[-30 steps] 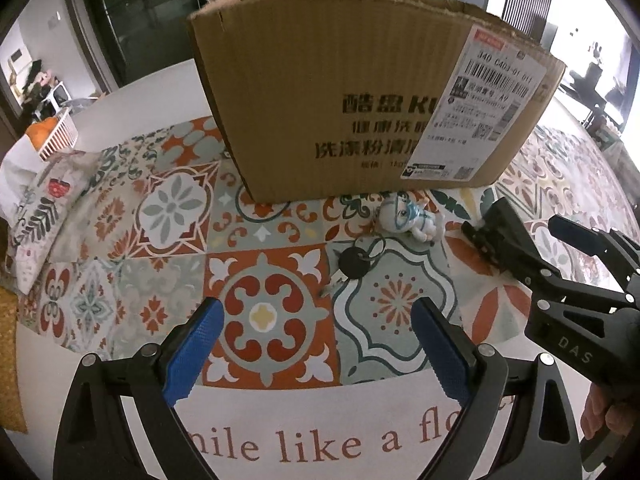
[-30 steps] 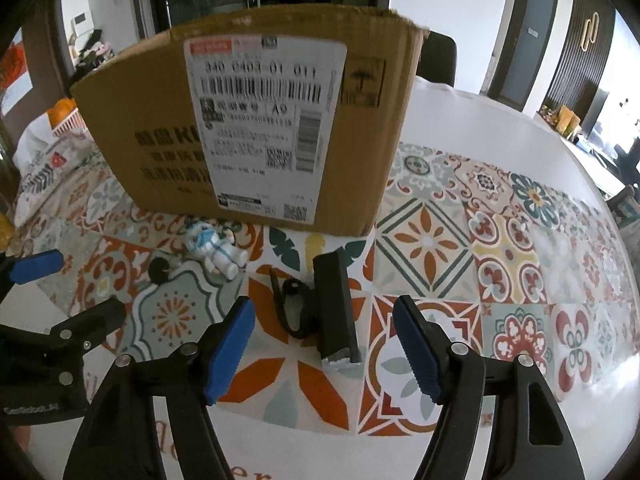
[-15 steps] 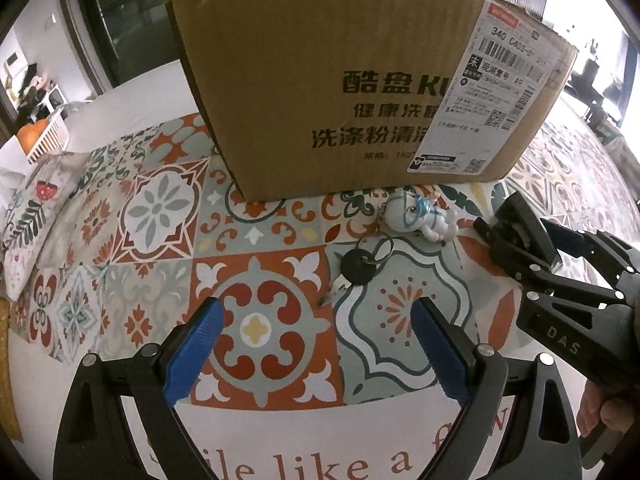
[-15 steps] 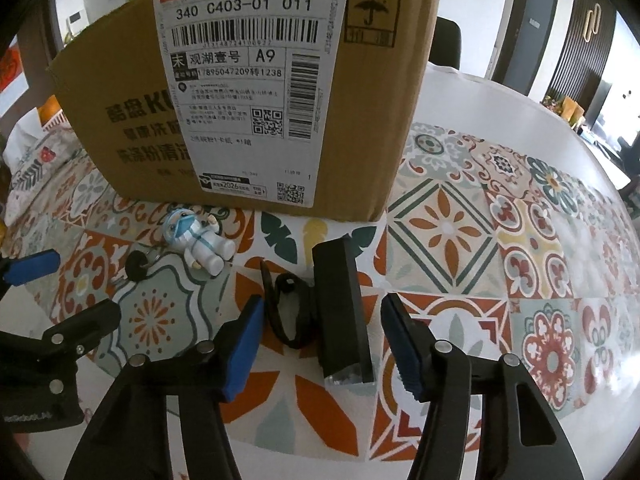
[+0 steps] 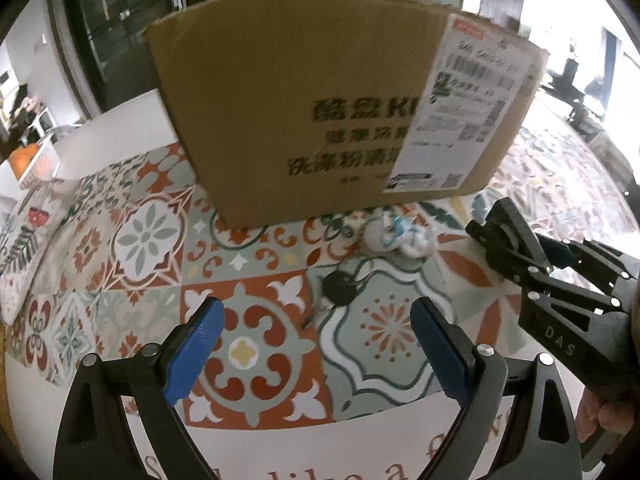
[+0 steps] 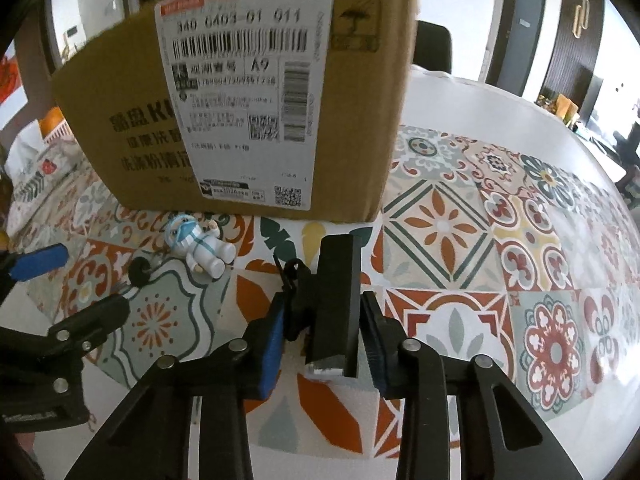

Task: Organize rigid objects
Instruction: 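Grasp the black flashlight with the right tool while the left tool grasps the white astronaut figurine, then carry the figurine with the left tool and flashlight with the right tool over the box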

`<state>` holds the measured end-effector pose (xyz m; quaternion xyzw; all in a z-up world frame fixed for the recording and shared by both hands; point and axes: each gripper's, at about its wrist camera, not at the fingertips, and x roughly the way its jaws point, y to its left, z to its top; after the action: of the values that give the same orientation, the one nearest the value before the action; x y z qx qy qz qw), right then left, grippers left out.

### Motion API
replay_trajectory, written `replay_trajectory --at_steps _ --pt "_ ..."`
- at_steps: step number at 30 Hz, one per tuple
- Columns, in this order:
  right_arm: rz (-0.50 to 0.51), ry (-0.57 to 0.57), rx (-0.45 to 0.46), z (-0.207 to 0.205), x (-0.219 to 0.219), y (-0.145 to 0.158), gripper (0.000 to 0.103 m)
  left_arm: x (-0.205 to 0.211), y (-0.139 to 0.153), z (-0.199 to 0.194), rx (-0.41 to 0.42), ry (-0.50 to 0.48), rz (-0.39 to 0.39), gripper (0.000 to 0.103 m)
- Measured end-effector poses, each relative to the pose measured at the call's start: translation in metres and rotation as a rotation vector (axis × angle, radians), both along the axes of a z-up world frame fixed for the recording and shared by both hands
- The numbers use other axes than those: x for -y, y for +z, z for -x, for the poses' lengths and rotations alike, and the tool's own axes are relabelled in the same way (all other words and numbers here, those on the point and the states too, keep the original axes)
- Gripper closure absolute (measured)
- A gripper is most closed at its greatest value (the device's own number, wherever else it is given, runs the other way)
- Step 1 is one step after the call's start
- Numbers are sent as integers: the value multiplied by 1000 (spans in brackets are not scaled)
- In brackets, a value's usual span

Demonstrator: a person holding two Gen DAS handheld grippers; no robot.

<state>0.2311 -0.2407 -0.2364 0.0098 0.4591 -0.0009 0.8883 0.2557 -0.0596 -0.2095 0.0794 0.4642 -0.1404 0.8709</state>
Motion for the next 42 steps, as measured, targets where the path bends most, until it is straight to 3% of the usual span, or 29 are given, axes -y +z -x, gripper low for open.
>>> replay_trajectory --at_steps 6,16,21,25,33,42 --pt "-42 -59 36 16 13 16 67 20 6 -4 19 -104 37 8" --pt "-74 -144 30 14 36 13 67 60 -9 -27 31 -187 -2 24" --pt "-75 -150 20 9 41 8 67 70 -17 -39 27 -186 0 33" --pt "-78 -153 17 6 43 5 67 75 -25 -42 6 -190 -1 48" --pt "-102 -166 10 6 45 3 67 70 -25 -37 14 -195 18 49" --pt "-115 -163 28 18 39 16 67 48 1 -13 45 -183 51 49"
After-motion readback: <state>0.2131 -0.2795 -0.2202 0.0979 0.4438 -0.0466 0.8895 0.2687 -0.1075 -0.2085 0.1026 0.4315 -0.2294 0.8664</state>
